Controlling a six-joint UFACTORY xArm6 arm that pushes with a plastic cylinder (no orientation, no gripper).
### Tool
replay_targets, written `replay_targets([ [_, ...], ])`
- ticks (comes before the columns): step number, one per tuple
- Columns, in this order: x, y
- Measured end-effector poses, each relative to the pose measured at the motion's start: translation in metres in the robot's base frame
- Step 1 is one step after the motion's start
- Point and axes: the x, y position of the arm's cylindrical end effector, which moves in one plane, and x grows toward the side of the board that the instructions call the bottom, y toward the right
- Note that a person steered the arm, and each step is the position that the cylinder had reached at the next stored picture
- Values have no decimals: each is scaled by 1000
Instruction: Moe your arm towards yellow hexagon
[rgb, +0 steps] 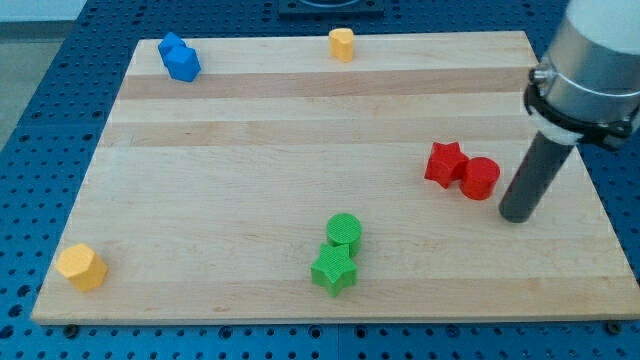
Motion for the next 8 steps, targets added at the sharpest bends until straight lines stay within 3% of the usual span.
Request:
replay_targets([
  [3, -22, -21],
  [5, 11, -31],
  [6, 7, -73],
  [8, -54, -167],
])
